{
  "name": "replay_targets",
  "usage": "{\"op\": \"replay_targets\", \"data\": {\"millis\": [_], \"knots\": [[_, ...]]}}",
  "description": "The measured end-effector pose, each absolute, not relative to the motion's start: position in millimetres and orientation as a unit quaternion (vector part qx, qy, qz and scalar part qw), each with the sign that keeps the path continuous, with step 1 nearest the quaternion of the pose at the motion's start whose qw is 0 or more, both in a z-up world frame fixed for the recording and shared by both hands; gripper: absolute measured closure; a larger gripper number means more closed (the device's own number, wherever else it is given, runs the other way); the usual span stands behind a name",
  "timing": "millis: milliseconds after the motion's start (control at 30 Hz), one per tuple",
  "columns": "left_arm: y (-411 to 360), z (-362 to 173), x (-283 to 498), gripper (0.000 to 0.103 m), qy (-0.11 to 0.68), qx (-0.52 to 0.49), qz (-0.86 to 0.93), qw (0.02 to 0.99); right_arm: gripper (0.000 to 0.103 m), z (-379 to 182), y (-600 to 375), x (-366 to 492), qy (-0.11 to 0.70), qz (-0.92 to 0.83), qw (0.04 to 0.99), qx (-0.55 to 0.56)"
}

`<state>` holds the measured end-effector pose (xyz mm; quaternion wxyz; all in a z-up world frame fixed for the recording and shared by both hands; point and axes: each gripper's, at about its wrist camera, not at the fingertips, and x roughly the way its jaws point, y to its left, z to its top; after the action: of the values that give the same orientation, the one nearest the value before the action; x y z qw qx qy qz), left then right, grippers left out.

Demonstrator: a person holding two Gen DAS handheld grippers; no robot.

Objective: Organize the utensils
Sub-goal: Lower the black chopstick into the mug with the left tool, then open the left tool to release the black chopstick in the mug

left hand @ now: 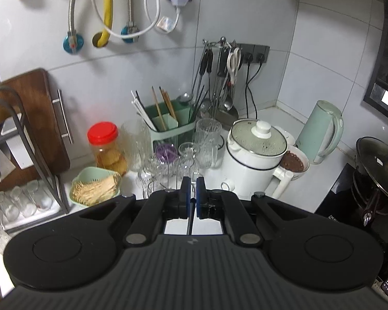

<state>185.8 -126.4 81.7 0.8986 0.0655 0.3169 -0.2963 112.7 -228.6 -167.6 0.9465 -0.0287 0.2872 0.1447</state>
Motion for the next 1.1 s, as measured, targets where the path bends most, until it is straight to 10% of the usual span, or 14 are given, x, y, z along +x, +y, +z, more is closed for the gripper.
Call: {"op": "replay_targets", "data": {"millis": [767, 900, 1100], "knots": [[-102, 7, 204, 0.096, 0.392, 0.093, -0.275, 0.873, 0.016, -166, -216, 132, 0.295, 0.147, 0.944, -0.034], [-90, 13, 201, 0.046, 0.385, 0.073, -0.258, 0.883, 0.014, -166, -214, 136, 0.296, 0.144, 0.944, -0.035], [-69, 26, 191, 0.024, 0.360, 0.042, -0.231, 0.903, 0.000, -166, -223, 137, 0.310, 0.148, 0.939, -0.004]]}}
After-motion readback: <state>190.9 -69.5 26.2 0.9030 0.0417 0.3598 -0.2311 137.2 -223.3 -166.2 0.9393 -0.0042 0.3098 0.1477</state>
